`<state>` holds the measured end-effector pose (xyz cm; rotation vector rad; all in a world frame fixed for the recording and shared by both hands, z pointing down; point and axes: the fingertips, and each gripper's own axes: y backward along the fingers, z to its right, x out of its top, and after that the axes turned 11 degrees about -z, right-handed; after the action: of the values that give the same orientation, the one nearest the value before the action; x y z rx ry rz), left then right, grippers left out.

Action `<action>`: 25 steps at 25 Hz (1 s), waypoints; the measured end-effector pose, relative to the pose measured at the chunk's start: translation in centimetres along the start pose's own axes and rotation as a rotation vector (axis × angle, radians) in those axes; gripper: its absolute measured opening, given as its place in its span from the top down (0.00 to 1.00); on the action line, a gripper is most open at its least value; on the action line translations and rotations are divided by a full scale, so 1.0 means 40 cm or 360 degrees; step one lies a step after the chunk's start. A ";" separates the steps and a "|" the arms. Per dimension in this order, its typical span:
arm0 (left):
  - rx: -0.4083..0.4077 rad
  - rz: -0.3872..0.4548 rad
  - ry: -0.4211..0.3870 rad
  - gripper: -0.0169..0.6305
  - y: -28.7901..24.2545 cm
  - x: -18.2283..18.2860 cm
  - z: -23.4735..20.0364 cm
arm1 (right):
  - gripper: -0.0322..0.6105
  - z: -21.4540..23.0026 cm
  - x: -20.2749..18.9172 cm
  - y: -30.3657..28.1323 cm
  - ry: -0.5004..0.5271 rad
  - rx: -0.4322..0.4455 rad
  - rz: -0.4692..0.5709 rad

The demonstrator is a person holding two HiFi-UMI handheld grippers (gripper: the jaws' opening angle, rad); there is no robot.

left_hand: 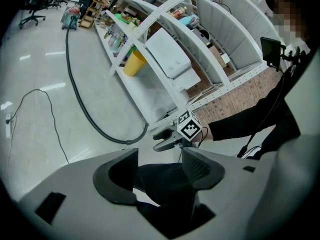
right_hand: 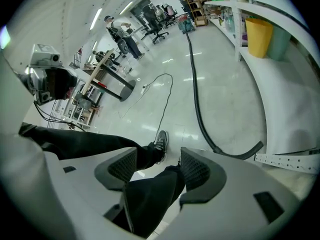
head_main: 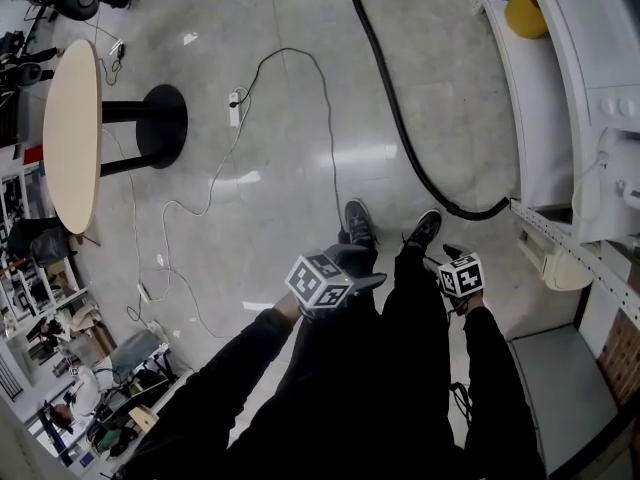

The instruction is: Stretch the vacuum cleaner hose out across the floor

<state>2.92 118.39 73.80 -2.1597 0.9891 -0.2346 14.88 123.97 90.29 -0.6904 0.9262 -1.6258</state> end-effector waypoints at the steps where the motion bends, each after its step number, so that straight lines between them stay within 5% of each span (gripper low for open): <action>1: 0.0005 0.0004 -0.0003 0.53 0.001 0.000 0.003 | 0.52 -0.013 0.003 0.003 0.0006 0.0015 0.0009; 12: 0.0095 0.0106 -0.0085 0.53 0.075 0.024 0.055 | 0.53 -0.140 0.088 0.131 -0.0031 0.0174 0.0235; 19: 0.0166 0.0413 -0.0158 0.53 0.220 0.147 0.098 | 0.66 -0.259 0.310 0.403 0.0058 0.0228 0.0708; 25: 0.0101 0.0636 -0.0211 0.58 0.365 0.208 0.179 | 0.71 -0.403 0.421 0.616 0.0215 0.0202 0.0968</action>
<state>3.28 110.07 57.53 -1.8467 1.2878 0.0676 10.29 108.53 60.45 -0.1778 0.9997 -1.1791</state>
